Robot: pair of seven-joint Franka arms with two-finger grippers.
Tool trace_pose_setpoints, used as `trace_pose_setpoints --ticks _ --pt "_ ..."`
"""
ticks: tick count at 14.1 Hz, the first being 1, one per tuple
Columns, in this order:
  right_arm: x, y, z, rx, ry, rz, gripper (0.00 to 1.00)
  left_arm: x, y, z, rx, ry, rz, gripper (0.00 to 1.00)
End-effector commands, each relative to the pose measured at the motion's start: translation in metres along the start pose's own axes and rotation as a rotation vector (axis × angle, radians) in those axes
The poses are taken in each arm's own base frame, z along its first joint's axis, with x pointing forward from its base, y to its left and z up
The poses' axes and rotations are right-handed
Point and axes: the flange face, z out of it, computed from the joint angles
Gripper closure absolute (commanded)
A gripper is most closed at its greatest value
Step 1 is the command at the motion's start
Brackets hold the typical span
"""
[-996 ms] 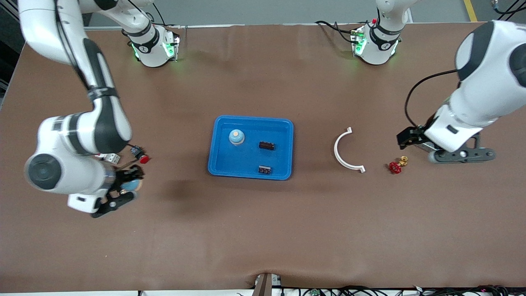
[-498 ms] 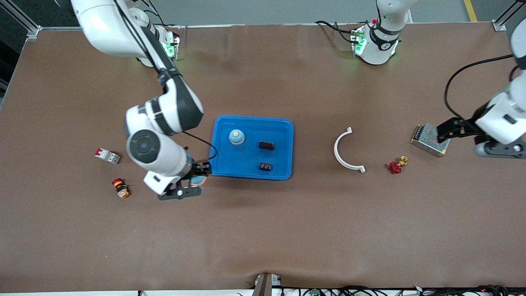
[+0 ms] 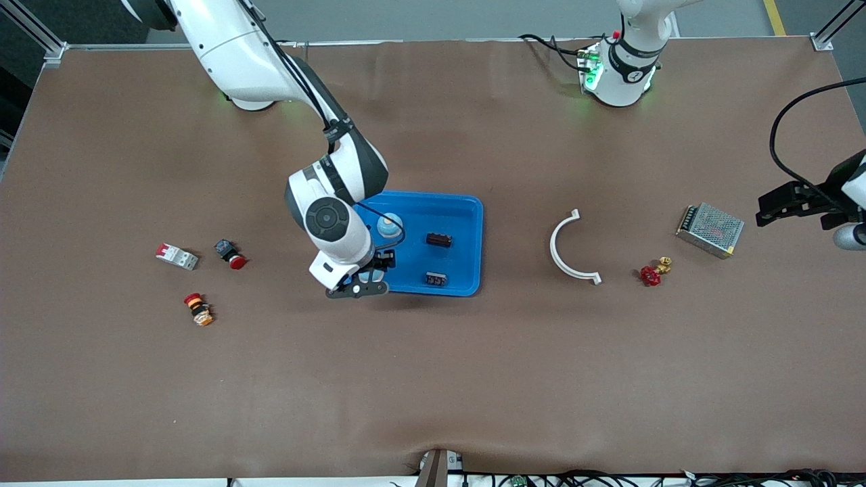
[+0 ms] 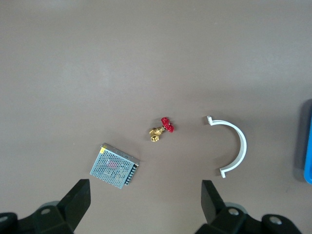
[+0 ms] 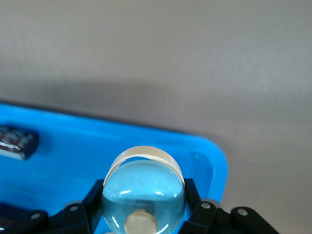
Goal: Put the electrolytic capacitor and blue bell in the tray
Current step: 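Carry the second bell into the tray with the right gripper and release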
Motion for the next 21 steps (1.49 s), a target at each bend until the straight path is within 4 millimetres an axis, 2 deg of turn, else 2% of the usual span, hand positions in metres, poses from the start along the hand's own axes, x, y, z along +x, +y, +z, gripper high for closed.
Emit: trace_pose_setpoints --ticks 1,4,7,10,11,13,14,18,19,21 --pt "-0.017 -0.002 0.001 -0.006 -0.016 0.005 0.77 -0.023 0.006 -0.034 -0.012 0.021 0.018 0.0" --pt "-0.028 -0.006 0.017 -0.013 -0.022 -0.008 0.77 -0.046 0.019 -0.063 -0.004 0.031 0.033 0.0" --pt "-0.038 -0.012 0.031 -0.005 0.004 -0.022 0.77 -0.072 0.035 -0.082 -0.02 -0.005 0.056 0.0" --pt "-0.036 -0.013 0.03 0.0 0.015 -0.022 0.77 -0.083 0.041 -0.086 -0.046 -0.02 0.049 0.0" --pt "-0.036 -0.013 0.03 0.0 0.015 -0.022 0.72 -0.083 0.04 -0.086 -0.046 -0.017 0.047 0.0" --pt "-0.03 -0.007 0.026 0.005 0.017 -0.007 0.0 -0.08 0.037 -0.088 -0.042 0.004 0.045 0.0" --pt "-0.03 -0.006 0.027 0.002 0.015 -0.01 0.0 -0.079 0.034 -0.089 -0.035 0.021 0.048 0.0" --pt "-0.03 -0.008 -0.001 0.01 0.018 -0.016 0.0 -0.071 0.027 -0.09 -0.035 0.061 0.035 0.0" --pt "-0.035 -0.008 -0.019 0.001 -0.012 -0.014 0.0 -0.07 0.027 -0.089 -0.035 0.062 0.034 0.0" --pt "-0.049 -0.004 -0.076 -0.004 -0.053 -0.018 0.0 -0.069 0.027 -0.087 -0.037 0.059 0.029 0.0"
